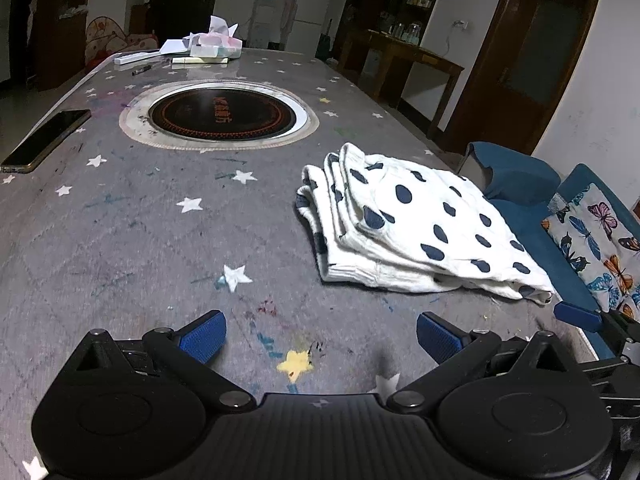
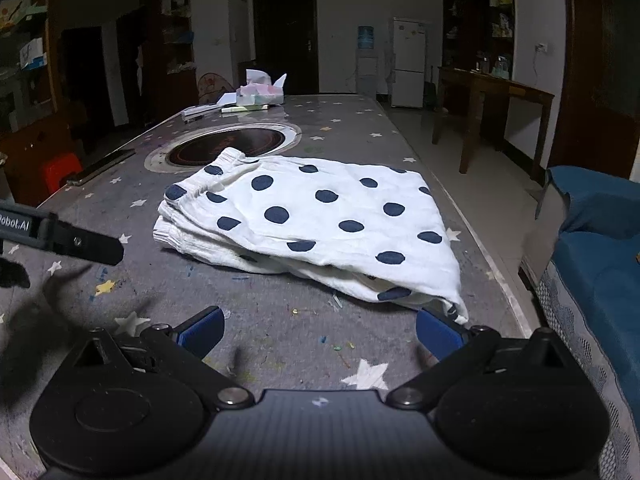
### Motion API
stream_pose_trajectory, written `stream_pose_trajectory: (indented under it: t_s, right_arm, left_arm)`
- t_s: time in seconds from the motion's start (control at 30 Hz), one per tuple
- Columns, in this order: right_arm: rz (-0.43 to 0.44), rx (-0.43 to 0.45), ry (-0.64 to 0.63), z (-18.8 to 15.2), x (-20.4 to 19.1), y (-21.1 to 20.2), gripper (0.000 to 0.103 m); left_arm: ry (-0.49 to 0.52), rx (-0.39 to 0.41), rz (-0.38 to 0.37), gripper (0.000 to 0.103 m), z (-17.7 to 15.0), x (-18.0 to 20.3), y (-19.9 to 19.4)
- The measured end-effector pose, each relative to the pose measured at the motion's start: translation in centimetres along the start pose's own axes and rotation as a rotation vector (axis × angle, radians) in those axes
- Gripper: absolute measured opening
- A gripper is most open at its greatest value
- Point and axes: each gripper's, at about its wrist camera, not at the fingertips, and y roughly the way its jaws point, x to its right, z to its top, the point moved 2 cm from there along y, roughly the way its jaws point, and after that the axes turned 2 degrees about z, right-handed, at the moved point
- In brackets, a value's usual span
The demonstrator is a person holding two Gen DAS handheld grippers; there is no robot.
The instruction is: Fold clothes
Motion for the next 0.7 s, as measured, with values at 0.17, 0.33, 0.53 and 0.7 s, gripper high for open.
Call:
stream_pose_trajectory:
  t_s: [0.17,0.33,0.53,0.7]
  right_arm:
    - [0.008,-0.001,0.028,-0.3,-0.1,0.0,0.103]
    - [-0.007,-0.005,0.022,-0.8,-0.6,0.0,0.103]
    - [-0.018,-0.008,0.046,-1.2,-0.6,0.0,0.103]
    - [-0.021,-0.005,0.061,-1.3,-0.5,-0.1,0.103]
  left_arm:
    - [0.001,-0.009,0.013,0.103,-0.4,0.1,-0.1]
    - [0.006,-0.015,0.032,0.103,-0.8,0.2,-0.2]
    - [0.020,-0.030,0.029,0.103,-1.6,0.7,-0.3]
    - [0.033,-0.027,0.030,0.103,-1.8,1.2,-0.6]
